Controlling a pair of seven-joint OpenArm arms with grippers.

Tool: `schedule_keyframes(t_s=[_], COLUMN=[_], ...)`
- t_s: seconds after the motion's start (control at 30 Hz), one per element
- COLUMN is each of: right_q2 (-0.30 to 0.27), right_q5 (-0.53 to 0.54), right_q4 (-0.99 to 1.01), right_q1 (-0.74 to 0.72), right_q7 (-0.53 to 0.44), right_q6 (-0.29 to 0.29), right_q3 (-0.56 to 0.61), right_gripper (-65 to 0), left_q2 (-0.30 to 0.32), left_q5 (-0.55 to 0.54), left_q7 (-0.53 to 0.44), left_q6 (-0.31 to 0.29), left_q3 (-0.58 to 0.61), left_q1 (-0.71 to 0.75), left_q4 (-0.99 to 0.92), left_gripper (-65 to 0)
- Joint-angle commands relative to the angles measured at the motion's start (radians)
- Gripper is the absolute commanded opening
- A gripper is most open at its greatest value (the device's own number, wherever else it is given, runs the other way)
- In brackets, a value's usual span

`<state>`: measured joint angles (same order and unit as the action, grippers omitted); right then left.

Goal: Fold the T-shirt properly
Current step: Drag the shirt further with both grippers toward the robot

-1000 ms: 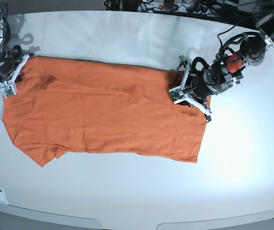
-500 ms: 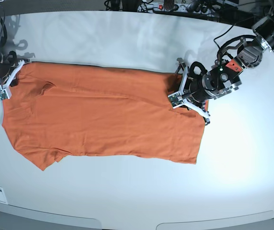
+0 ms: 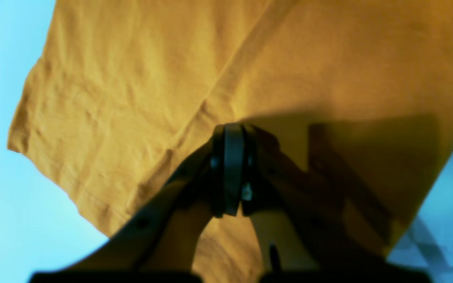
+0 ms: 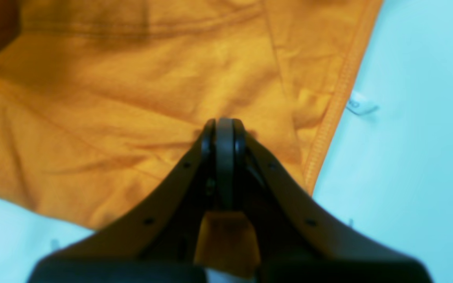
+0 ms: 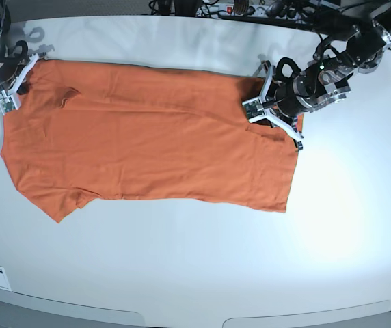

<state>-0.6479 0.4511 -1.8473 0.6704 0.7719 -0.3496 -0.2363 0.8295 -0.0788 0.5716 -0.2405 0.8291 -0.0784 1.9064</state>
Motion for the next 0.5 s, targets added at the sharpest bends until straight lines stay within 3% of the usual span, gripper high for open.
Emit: schedule_keyframes(t_s=[0.0,0.27,0.47], right_q2=[-0.001,-0.001,0.003], right_q5=[0.013,-0.1,-0.177], right_q4=[-0.01,-0.135,-0.171], right_q1=[0.051,0.214,0.291], right_q7=[0.104,0.101,0.101], right_q6=[-0.024,0.063,0.158], right_q3=[0.013,0.013,0.013], right_gripper=[-65.0,-65.0,-65.0], left_q2=[0.028,0.122,0.14], left_q5=[-0.023,0.016,0.041], left_q7=[0.066,0.065,0.066], left_q6=[-0.04,-0.024,-0.01], left_q3=[0.006,0.006,0.006], left_q1=[0.026,0.101,0.119], left_q4=[0.016,0.145,0.18], left_gripper=[-65.0,-65.0,-65.0])
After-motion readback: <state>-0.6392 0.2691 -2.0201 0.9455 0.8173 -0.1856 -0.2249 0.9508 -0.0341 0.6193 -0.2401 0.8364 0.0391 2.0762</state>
